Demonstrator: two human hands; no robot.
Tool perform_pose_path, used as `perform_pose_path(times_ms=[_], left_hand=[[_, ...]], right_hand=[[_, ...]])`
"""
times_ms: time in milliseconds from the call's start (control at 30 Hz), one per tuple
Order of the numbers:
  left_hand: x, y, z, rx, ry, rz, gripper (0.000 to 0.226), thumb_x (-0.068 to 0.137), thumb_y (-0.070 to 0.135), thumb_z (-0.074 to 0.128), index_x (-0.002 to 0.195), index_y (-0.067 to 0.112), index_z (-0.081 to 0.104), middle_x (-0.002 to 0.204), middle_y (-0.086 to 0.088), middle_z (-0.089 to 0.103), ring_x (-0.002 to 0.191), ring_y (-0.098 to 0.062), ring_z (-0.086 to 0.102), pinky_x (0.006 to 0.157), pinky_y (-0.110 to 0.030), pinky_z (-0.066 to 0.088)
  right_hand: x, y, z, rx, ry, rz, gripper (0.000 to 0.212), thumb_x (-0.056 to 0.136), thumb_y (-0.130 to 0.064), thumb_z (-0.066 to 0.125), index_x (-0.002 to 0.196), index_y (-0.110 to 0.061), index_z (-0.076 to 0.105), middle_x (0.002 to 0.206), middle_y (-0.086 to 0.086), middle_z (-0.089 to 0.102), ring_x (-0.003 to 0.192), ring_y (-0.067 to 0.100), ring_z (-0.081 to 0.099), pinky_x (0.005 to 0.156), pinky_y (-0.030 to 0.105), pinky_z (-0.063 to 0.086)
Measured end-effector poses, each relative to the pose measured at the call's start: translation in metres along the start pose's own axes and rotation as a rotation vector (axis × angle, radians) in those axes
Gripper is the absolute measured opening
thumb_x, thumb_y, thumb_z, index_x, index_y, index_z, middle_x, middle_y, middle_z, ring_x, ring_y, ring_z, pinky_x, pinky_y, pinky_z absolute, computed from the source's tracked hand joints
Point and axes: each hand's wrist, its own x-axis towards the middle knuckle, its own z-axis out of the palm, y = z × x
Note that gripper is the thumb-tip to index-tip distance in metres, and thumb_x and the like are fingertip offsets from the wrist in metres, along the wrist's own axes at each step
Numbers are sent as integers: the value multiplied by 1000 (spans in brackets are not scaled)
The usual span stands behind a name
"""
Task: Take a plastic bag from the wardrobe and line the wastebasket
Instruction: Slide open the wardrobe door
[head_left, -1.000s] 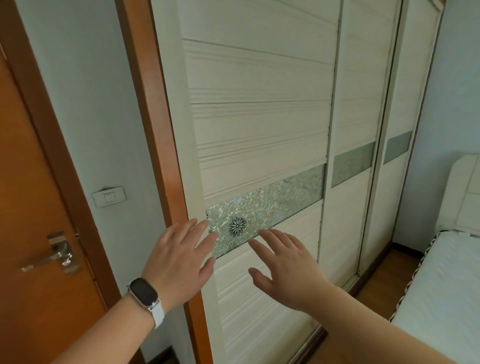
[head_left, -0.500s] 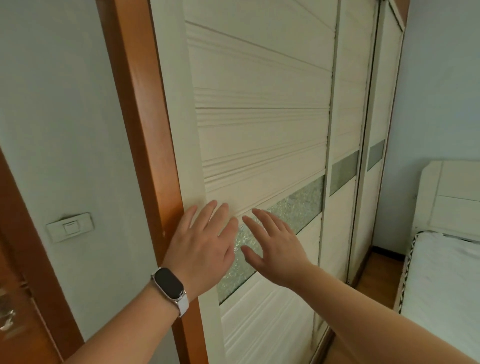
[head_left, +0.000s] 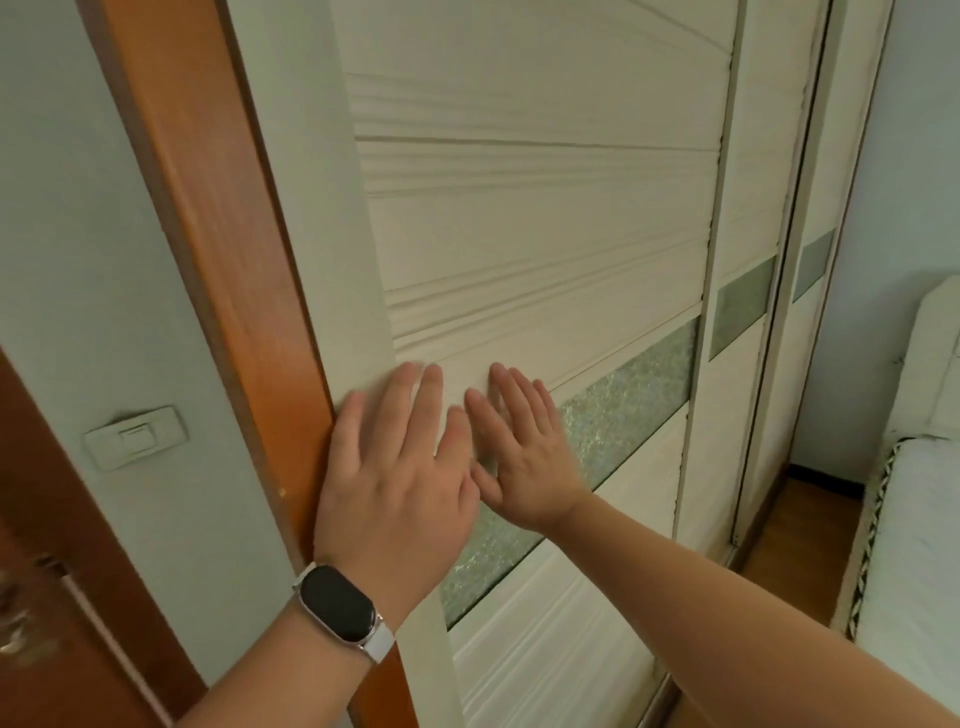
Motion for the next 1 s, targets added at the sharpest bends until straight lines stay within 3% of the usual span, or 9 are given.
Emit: perform_pose_path(times_ms=[133,367,733,1000], left_hand=[[4,4,5,92,-51,-35,41,94,41,43,120,13,59,149,-16,43,142,-33,31,110,-57,20],[12,11,17,156,-39,-17,46,93,42,41,125,13,56,150,-17,41,142,-35,28,111,-58,16],[40,36,50,113,31,48,50,92,34,44,138,15,48,158,-15,26,148,-30,16,116,-50,4],[67,61,82,152,212,47,40,90,32,49,127,18,58,151,-9,43,144,-26,29,113,-50,15]], right_hand=[[2,15,29,17,148,-61,68,96,-63,25,154,-28,21,165,4,11,147,27,23,112,59,28],[1,35,44,60,236,-100,68,93,-60,31,152,-26,29,163,4,19,140,32,34,110,58,27],[1,86,37,16,164,-48,63,96,-58,25,147,-21,33,157,13,27,142,31,32,108,61,32],[-2,125,40,9,171,-30,62,96,-58,25,145,-21,34,149,18,35,140,32,36,107,59,34]])
